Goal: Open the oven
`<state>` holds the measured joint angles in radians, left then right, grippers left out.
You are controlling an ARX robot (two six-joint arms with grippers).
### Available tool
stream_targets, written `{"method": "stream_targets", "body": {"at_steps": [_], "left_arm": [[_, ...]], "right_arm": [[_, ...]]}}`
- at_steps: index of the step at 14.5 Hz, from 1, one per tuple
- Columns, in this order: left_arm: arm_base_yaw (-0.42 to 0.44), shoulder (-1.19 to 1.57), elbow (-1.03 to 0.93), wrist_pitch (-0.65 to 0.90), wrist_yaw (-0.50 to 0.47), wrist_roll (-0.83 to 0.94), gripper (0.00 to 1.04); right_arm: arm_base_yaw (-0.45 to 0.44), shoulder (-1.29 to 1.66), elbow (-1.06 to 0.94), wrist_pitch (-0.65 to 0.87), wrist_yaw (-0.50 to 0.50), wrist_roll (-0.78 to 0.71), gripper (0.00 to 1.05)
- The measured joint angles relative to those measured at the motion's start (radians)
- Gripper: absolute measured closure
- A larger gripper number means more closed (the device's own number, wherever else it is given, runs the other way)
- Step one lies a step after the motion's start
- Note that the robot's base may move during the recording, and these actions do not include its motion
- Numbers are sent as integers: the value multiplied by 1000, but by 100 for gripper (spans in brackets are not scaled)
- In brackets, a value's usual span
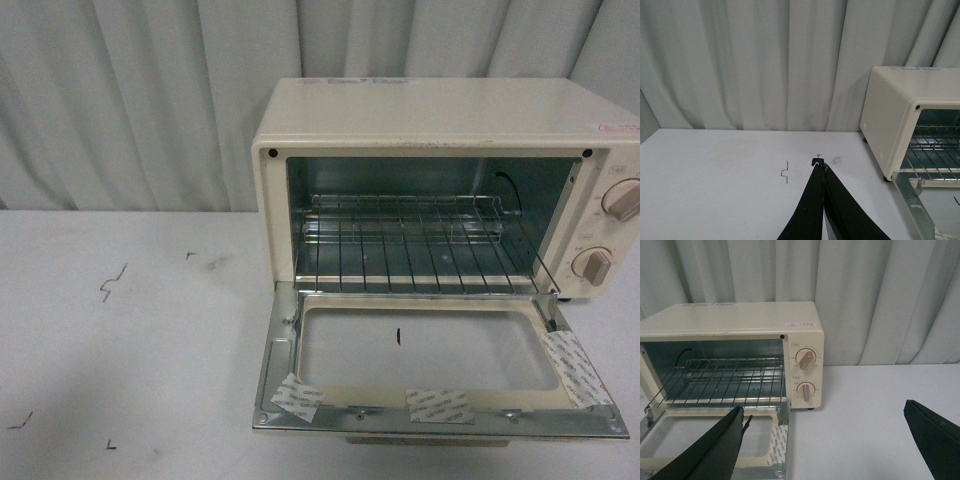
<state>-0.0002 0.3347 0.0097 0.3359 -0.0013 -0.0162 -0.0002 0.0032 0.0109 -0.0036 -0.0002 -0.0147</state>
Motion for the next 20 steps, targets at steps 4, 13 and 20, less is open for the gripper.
{"method": "stream_targets", "body": {"at_steps": [4, 13, 20], "left_arm": [[0, -103, 0, -104, 0, 0, 103], [0, -328, 0, -339, 2, 0, 103], [0, -328, 0, -339, 1, 0, 6]], "right_arm": [[0, 0, 0, 0, 0, 0, 6], [0, -1, 0, 0, 0, 0, 6], [0, -1, 0, 0, 0, 0, 6]]}}
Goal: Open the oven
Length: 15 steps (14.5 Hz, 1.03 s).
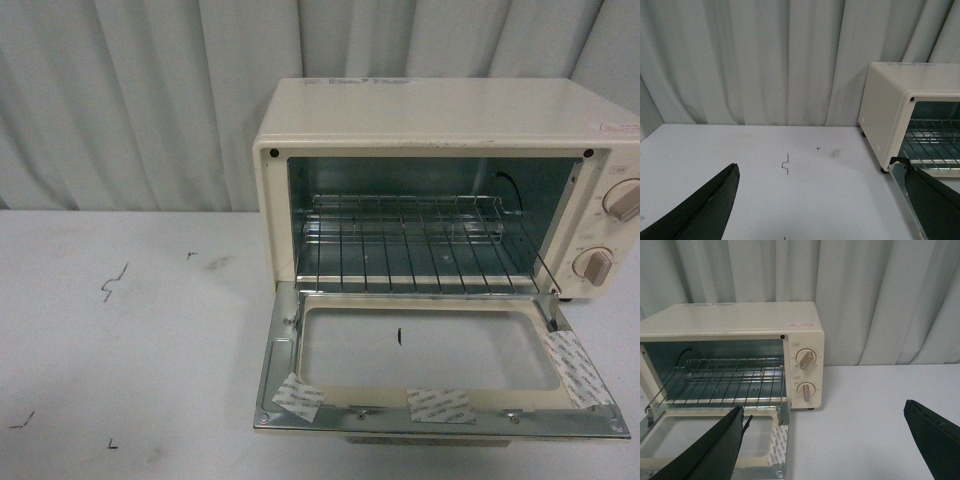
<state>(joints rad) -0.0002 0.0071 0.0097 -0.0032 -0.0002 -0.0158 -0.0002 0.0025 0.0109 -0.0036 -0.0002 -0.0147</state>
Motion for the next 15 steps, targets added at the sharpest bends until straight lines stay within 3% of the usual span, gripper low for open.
{"method": "stream_targets", "body": {"at_steps": [15], "left_arm": [[0, 0, 0, 0, 0, 1, 7]], "right_arm": [[0, 0, 0, 0, 0, 0, 6]]}}
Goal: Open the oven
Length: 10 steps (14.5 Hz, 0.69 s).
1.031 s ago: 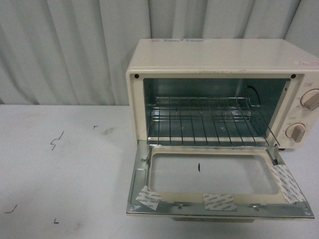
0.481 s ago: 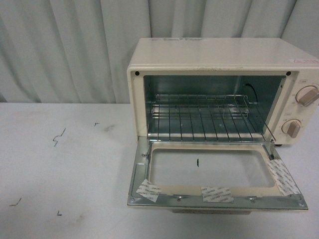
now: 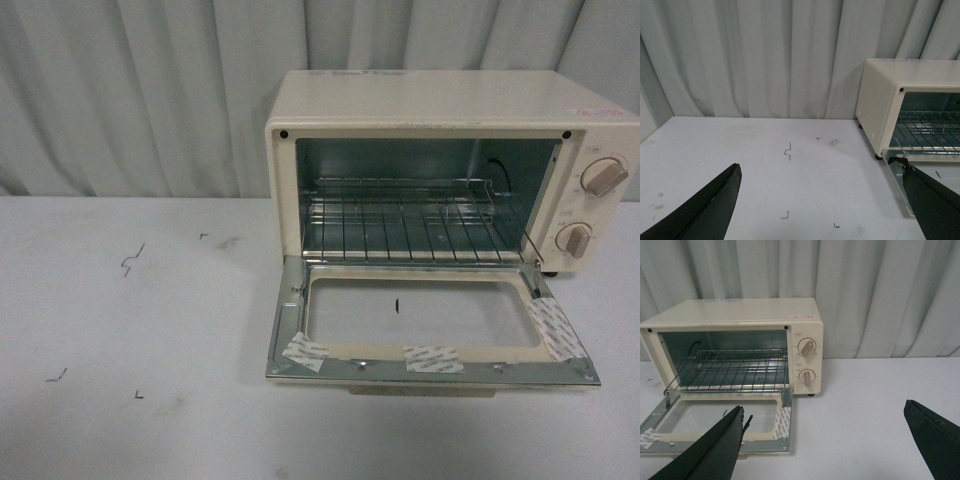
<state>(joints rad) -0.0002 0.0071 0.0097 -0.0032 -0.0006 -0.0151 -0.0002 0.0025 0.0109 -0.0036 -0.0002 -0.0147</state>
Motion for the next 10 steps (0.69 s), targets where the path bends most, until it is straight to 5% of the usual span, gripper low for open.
{"method": "stream_targets", "body": {"at_steps": [10], "left_arm": [[0, 0, 0, 0, 0, 0, 7]], "right_arm": [[0, 0, 0, 0, 0, 0, 6]]}}
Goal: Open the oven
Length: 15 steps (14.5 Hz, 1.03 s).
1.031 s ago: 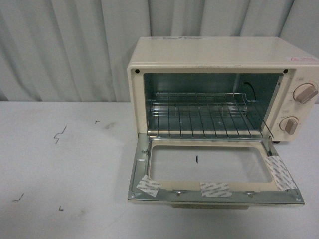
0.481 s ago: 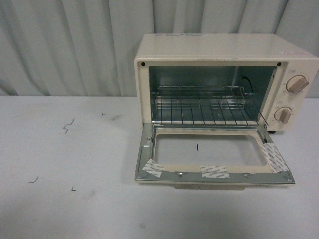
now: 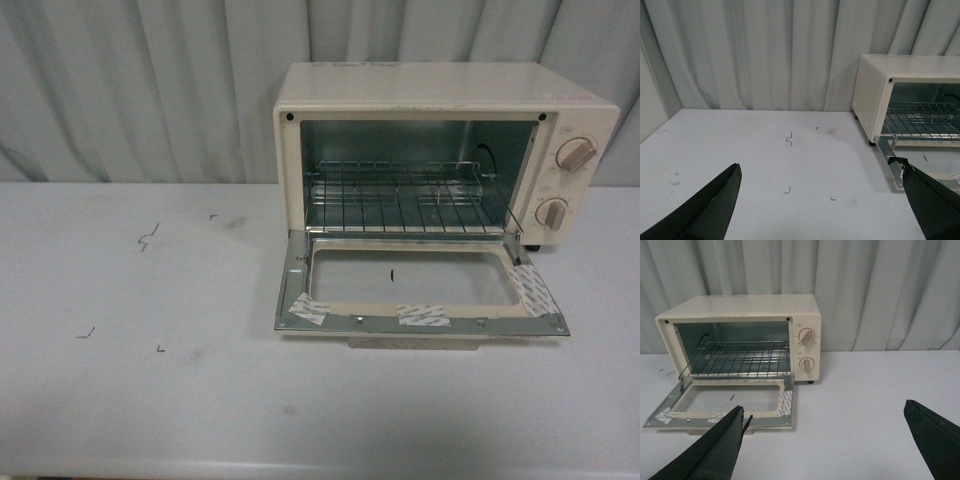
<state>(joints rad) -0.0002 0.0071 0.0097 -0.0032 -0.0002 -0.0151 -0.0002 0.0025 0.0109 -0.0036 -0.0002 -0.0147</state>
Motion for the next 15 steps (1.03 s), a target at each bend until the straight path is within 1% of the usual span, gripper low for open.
{"method": "stream_targets", "body": {"at_steps": [15], "left_arm": [[0, 0, 0, 0, 0, 0, 7]], "right_arm": [[0, 0, 0, 0, 0, 0, 6]]}}
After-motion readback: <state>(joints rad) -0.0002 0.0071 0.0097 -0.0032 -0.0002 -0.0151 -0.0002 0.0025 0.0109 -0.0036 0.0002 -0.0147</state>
